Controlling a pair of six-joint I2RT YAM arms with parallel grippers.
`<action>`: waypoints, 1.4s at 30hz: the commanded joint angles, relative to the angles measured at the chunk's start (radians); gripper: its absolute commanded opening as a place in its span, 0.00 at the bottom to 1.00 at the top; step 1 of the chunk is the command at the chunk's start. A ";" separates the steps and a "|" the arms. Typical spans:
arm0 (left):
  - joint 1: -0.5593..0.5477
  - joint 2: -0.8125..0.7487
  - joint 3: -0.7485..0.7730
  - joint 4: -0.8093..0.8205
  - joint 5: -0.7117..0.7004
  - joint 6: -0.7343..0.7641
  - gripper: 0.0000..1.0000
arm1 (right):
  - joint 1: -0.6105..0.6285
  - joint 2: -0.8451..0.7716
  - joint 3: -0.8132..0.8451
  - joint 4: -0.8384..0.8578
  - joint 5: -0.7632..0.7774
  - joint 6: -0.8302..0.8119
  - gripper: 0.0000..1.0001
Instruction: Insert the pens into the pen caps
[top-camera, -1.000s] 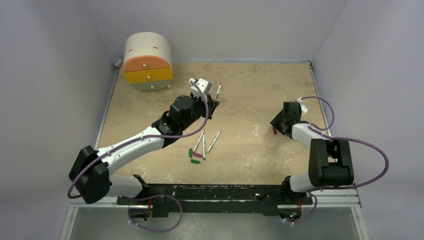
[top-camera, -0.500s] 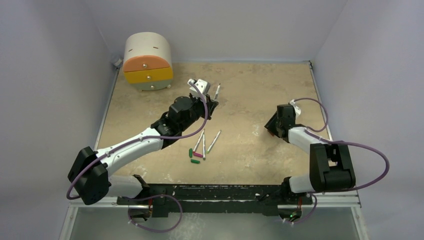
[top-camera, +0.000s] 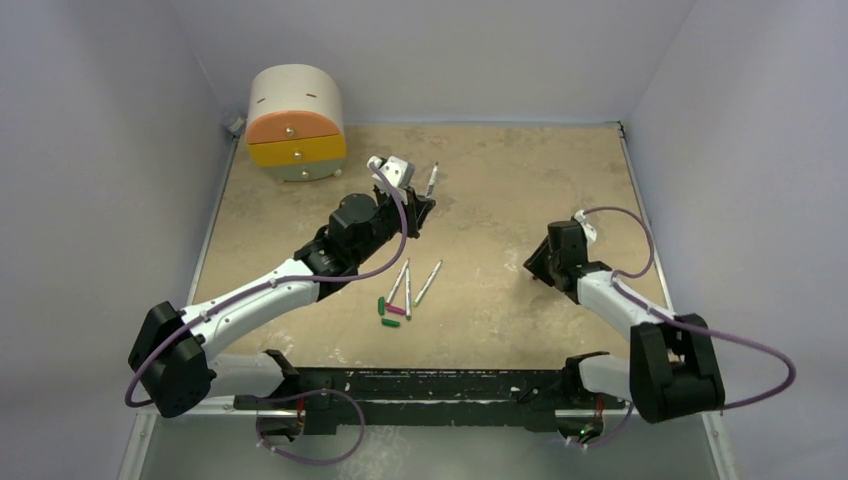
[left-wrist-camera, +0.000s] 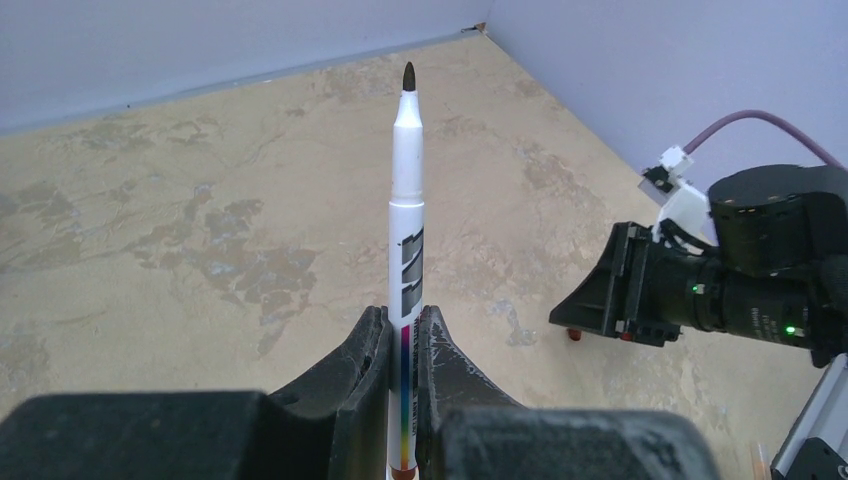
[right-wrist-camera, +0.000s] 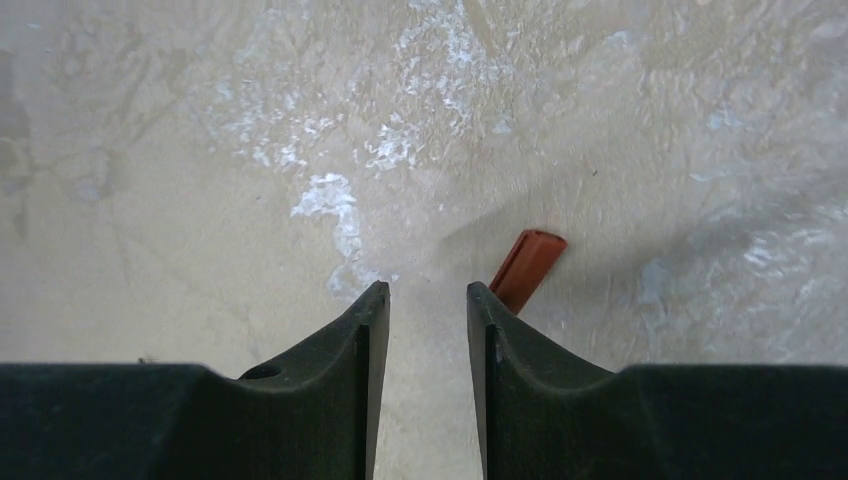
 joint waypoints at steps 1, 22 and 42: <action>0.000 -0.027 -0.008 0.049 0.018 -0.012 0.00 | 0.004 -0.157 -0.018 -0.063 0.052 0.084 0.37; 0.000 -0.042 -0.026 0.058 0.006 -0.013 0.00 | 0.004 -0.004 0.056 -0.229 0.188 0.202 0.49; 0.000 -0.051 -0.029 0.042 -0.027 0.018 0.00 | 0.006 0.217 0.221 -0.323 0.267 0.066 0.35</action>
